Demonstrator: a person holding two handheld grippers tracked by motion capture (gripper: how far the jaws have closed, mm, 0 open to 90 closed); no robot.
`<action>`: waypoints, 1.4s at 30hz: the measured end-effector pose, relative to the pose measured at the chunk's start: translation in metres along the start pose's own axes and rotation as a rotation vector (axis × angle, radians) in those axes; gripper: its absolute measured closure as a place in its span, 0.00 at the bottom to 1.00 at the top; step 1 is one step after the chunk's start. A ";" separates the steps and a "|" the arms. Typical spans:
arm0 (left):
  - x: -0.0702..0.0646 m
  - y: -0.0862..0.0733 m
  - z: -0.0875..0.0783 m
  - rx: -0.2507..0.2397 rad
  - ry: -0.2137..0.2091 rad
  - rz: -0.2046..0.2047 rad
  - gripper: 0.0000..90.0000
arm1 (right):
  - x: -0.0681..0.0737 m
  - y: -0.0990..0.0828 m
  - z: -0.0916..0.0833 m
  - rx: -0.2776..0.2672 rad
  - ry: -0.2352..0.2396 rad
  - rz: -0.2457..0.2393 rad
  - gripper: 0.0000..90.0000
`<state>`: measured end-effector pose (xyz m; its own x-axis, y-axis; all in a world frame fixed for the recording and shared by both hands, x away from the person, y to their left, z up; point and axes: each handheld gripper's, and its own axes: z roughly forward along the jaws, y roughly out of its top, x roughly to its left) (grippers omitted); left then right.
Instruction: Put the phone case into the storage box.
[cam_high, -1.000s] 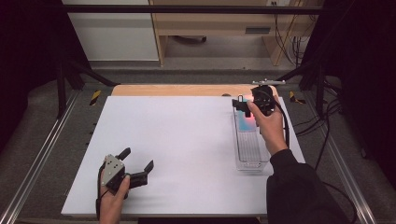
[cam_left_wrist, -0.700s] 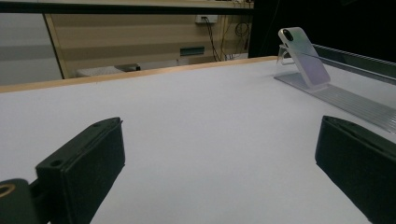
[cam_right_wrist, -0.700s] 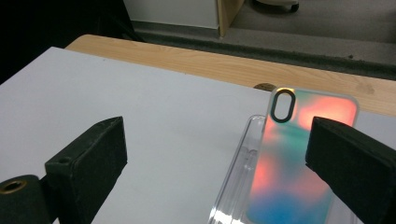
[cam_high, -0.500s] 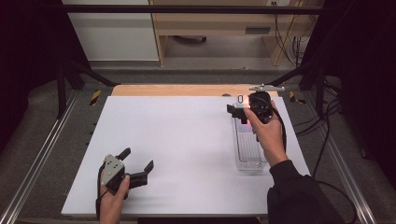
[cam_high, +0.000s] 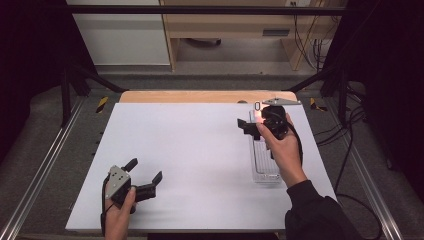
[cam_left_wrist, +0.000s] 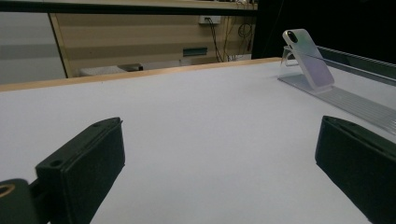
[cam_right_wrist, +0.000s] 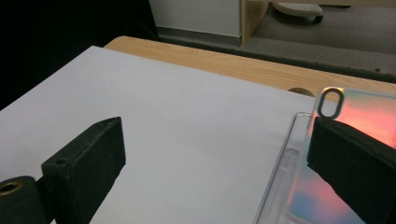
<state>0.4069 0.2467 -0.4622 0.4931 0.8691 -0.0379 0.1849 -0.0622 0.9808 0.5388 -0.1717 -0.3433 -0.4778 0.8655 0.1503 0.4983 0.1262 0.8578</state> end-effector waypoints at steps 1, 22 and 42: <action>0.000 0.000 0.000 0.002 0.000 -0.004 0.01 | 0.001 -0.001 0.001 0.002 0.009 -0.007 0.05; 0.011 0.000 -0.009 -0.018 0.037 -0.027 0.01 | 0.028 -0.011 0.000 -0.119 0.009 -0.073 0.06; 0.015 0.001 -0.014 -0.026 0.047 -0.025 0.01 | 0.024 -0.016 -0.035 -0.216 0.012 -0.074 0.05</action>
<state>0.4027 0.2666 -0.4595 0.4478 0.8925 -0.0544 0.1748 -0.0277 0.9842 0.4939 -0.1694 -0.3367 -0.5169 0.8515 0.0876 0.2959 0.0817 0.9517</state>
